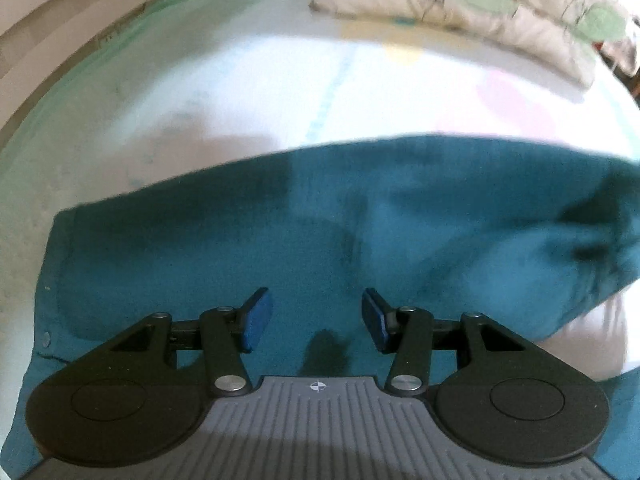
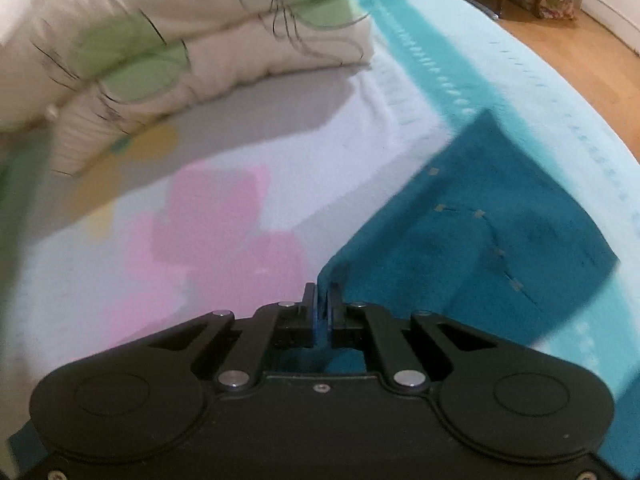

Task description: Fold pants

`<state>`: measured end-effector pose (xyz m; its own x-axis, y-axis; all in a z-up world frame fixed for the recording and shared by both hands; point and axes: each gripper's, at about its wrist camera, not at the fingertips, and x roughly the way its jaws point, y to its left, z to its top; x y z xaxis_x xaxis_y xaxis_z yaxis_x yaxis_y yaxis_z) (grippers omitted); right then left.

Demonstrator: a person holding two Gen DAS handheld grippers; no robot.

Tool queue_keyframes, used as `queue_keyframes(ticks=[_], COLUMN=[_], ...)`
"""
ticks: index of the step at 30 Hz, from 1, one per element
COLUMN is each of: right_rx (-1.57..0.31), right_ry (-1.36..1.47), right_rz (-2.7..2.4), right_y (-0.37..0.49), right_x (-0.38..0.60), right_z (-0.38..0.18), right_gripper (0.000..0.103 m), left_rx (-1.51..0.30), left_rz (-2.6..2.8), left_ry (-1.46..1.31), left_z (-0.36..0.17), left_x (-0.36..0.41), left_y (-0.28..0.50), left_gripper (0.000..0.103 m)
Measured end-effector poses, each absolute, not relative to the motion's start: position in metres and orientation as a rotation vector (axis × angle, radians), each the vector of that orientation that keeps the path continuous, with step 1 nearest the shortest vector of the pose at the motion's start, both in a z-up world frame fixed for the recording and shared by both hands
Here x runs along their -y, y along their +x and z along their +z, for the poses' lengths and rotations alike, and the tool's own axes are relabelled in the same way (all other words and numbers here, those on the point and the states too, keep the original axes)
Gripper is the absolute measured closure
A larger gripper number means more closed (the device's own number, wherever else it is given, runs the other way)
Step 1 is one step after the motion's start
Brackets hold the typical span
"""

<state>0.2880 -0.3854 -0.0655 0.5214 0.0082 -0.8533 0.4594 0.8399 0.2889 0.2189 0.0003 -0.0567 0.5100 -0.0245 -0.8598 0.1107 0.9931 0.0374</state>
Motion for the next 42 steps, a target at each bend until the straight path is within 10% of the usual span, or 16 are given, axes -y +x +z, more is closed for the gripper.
queue_keyframes(ticks=[31,33,35,42], right_rx=[-1.079,-1.082,-1.08,-1.007], right_ry=[0.598,0.6,0.603,0.599], right_rz=[-0.211,-0.212,-0.214,-0.203], right_y=[0.147,0.147,0.148,0.128], right_x=[0.378,0.377,0.378,0.379], right_z=[-0.102,-0.103,-0.101,-0.066], right_gripper=[0.094,0.094,0.094,0.094], left_rx=[-1.151,-1.164,-1.157,-0.944], left_rz=[-0.043,-0.046,-0.011,-0.029], left_ry=[-0.204,-0.23,-0.234,-0.15], left_z=[-0.079,-0.083,-0.081,0.0], left_x=[-0.033,-0.033,-0.033,-0.028], left_y=[0.246,0.253,0.253,0.193], left_gripper=[0.055,0.063,0.1,0.1])
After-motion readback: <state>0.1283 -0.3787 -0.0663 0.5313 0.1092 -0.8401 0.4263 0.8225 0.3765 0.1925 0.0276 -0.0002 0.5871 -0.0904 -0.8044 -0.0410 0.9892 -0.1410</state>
